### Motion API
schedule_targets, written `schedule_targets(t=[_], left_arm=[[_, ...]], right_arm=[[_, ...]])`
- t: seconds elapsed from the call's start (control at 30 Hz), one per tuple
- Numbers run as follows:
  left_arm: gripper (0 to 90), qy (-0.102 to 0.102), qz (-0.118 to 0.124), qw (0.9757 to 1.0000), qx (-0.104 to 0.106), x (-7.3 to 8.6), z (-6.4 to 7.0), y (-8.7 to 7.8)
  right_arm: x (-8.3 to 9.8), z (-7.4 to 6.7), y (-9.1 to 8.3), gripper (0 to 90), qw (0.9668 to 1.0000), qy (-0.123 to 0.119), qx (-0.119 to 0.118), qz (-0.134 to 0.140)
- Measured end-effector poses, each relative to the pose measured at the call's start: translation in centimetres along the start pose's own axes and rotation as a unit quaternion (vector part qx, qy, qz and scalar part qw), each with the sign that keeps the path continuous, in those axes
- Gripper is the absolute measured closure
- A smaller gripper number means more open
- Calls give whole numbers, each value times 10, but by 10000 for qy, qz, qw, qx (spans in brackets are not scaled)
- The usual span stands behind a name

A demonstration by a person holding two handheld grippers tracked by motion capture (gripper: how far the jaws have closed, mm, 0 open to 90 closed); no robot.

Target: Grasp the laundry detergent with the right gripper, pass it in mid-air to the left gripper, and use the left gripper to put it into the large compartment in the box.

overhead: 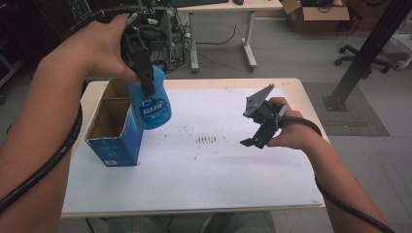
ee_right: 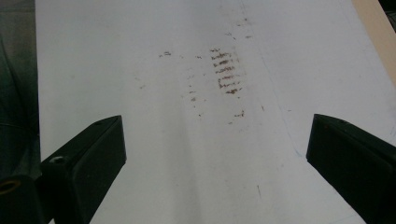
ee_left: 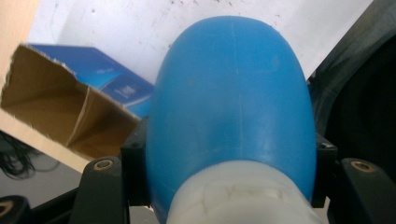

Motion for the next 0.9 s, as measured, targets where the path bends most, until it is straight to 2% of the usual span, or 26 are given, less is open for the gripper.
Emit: schedule_targets(t=[0.1, 0.2, 0.3, 0.37, 0.53, 0.63, 0.73, 0.8, 0.83, 0.87, 0.9], left_arm=[[383, -340, -15, 9994, 58, 1, -3, -4], [383, -744, -2, 9972, 107, 3, -9, -9], [382, -1083, 51, 9940, 105, 3, -13, -12], [382, -1344, 84, 9909, 84, 3, -17, -14], [382, -1752, 170, 9844, -47, 6, -27, -19], [383, -2099, 164, 9776, -57, 10, -34, -21], [383, -2440, 196, 9696, -37, 14, -42, -23], [382, -2677, 215, 9633, -36, 17, -48, -24], [383, -2765, 179, 9608, -50, 19, -50, -24], [383, -2805, 165, 9597, -68, 20, -52, -24], [383, -2908, 142, 9567, -85, 22, -54, -23]], right_arm=[[1, 0, 0, 48, 10000, 13, -16, -5], [1, 1, 1, 50, 10000, 19, -25, 2], [2, 1, 2, 51, 10000, 32, -48, -2], [2, 1, 2, 51, 10000, 44, -64, 19], [3, 2, 1, 51, 9999, 45, -91, -44], [3, 4, -2, 51, 9999, 33, -103, -126], [1, 6, -4, 51, 9997, 5, -97, -202], [1, 7, -6, 51, 9996, -19, -95, -261], [1, 7, -6, 52, 9995, -20, -110, -294], [1, 7, -7, 52, 9994, -29, -114, -326], [1, 8, -7, 52, 9993, -39, -117, -354]])
Point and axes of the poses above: each handheld gripper's, and its own axes: y roughly forward along the jaws, x roughly out of its underside, z roughly to its right, the point moved 5 cm from there along y, roughly forward along the jaws, and after that the axes turned 10 degrees about -y, right-handed, at the moved point
